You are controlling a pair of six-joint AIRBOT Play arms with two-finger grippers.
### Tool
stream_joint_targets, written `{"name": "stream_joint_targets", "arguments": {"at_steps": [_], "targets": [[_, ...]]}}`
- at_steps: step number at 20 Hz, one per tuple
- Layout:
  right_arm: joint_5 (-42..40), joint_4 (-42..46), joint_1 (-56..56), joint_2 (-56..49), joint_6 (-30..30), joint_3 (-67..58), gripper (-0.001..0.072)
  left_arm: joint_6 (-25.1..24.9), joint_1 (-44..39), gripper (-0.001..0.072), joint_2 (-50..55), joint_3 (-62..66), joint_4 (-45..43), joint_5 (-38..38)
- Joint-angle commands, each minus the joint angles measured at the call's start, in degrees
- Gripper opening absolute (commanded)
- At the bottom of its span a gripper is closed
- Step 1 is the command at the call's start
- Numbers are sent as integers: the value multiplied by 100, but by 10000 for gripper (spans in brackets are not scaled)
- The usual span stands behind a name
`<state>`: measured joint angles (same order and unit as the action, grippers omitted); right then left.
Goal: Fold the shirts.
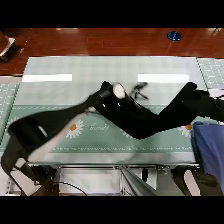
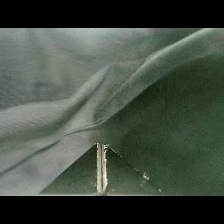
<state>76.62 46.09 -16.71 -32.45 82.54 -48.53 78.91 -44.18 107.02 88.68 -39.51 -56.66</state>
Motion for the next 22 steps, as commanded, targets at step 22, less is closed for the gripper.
{"name": "stream_joint_targets", "arguments": {"at_steps": [22], "targets": [[-2024, -1449, 4065, -6924, -339, -4201, 23, 131, 3845, 24, -6411, -6063, -398, 855]]}}
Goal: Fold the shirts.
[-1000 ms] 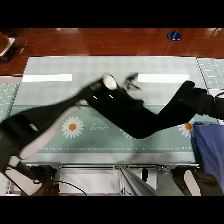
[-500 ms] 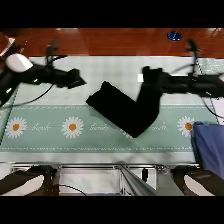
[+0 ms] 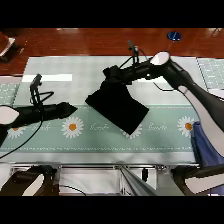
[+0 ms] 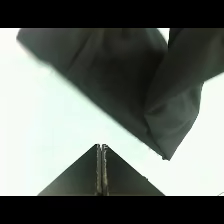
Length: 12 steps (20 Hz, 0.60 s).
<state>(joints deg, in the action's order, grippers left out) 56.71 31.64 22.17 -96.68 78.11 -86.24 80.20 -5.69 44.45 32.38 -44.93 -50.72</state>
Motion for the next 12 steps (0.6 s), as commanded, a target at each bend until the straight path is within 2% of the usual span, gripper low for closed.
{"name": "stream_joint_targets", "arguments": {"at_steps": [1, 3, 4, 5, 7, 10, 12], "targets": [[-39, 0, 199, -575, 131, -476, 23, 2, -4, 23, -153, -470, 144, 345], [-4, 46, 236, -697, 181, -476, 29, 2, -4, 23, -140, -483, 144, 490], [17, 37, 269, -750, 186, -476, 185, 4, -4, 24, -140, -481, 144, 566], [72, 39, 297, -754, 177, -476, 407, 2, -4, 23, -140, -483, 142, 640], [334, 26, 247, -660, 125, -476, 414, 2, -4, 24, -140, -481, 142, 761], [1296, 83, -313, -249, 131, -476, 413, 2, -2, 24, -140, -483, 142, 833], [1998, 702, -817, 297, 208, -474, 413, 2, -4, 24, -140, -483, 140, 826]]}}
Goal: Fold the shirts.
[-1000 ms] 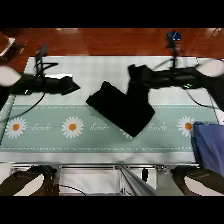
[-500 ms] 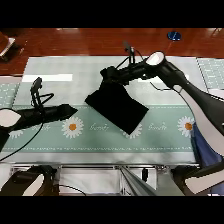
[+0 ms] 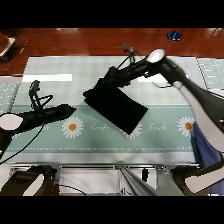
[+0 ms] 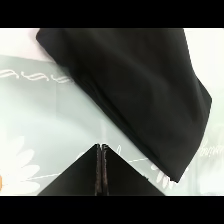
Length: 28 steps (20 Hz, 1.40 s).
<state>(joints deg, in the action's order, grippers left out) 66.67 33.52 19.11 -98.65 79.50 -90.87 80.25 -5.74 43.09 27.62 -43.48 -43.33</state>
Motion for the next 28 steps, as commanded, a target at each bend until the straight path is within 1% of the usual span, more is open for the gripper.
{"name": "stream_joint_targets", "arguments": {"at_steps": [1, 3, 4, 5, 6, 7, 8, 10, 11, 12, 13, 14, 15, 20, 22, 25, 28], "targets": [[1290, 1217, -739, 885, 184, 22, 413, 0, 0, 24, -7, -7, -4, 87], [1447, 2981, -1064, 1851, 527, 459, 413, 0, 0, 24, -4, -7, -4, 87], [1351, 4074, -1172, 2396, 933, 896, 406, 0, 0, 24, -4, -7, -2, 85], [1165, 5386, -1200, 2975, 1626, 1491, 406, 0, 0, 24, -4, -7, -4, 87], [896, 6616, -1198, 3637, 2476, 2297, 406, 0, 0, 23, -4, -13, -4, 92], [595, 7128, -1202, 4238, 3123, 3101, 405, 0, 0, 24, -4, -17, -2, 90], [179, 7084, -1255, 4826, 3495, 3947, 405, 0, 0, 24, -4, -17, -4, 92], [-562, 6070, -1274, 5571, 3832, 5292, 406, 0, 0, 24, -4, -17, -2, 92], [-944, 5187, -1276, 5720, 3832, 5823, 406, 0, 0, 24, -4, -17, -2, 92], [-1351, 4247, -1268, 5731, 3654, 6223, 407, 0, 0, 24, -4, -17, -2, 92], [-1829, 3191, -1246, 5681, 3230, 6575, 407, 0, 0, 24, -4, -17, -2, 90], [-2138, 2326, -1248, 5580, 2830, 6784, 407, 0, 0, 24, -4, -17, -2, 90], [-2293, 1720, -1250, 5399, 2417, 6859, 407, 0, 0, 24, -4, -17, -2, 87], [-2365, -20, -1246, 4035, 933, 6848, 407, 0, 0, 24, 39, -17, -2, 90], [-2264, -479, -1246, 3423, 389, 6697, 407, 0, 0, 24, 125, -17, -2, 90], [-1917, -776, -1246, 2557, -70, 6201, 407, 2, 0, 24, 262, -15, 0, 90], [-1714, -772, -1244, 1908, -144, 5633, 406, 2, 0, 24, 323, -15, 2, 92]]}}
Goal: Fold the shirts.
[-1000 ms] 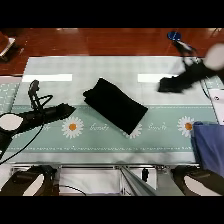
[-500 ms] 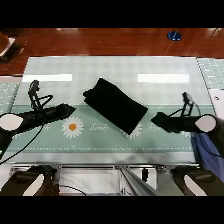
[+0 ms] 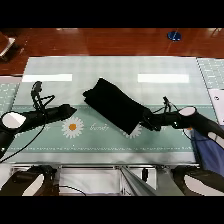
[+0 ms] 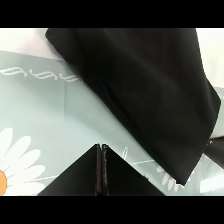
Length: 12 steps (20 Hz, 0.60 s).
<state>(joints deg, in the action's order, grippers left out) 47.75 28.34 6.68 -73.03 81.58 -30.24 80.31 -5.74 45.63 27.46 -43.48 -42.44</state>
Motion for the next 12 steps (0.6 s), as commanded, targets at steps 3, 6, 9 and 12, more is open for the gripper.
{"name": "stream_joint_targets", "arguments": {"at_steps": [3, 6, 9, 12], "targets": [[396, -238, 11, -1187, -461, -1027, 307, -7, 0, 24, 74, 0, 0, 33], [671, -238, 256, -1480, -942, -1740, 20, -4, 0, 24, 74, 0, 2, 46], [1091, -111, 396, -1499, -1075, -2621, 23, -4, 0, 24, 74, 0, 2, 42], [1626, 87, 317, -1421, -914, -3740, 22, -7, 0, 24, 74, 0, 0, 42]]}}
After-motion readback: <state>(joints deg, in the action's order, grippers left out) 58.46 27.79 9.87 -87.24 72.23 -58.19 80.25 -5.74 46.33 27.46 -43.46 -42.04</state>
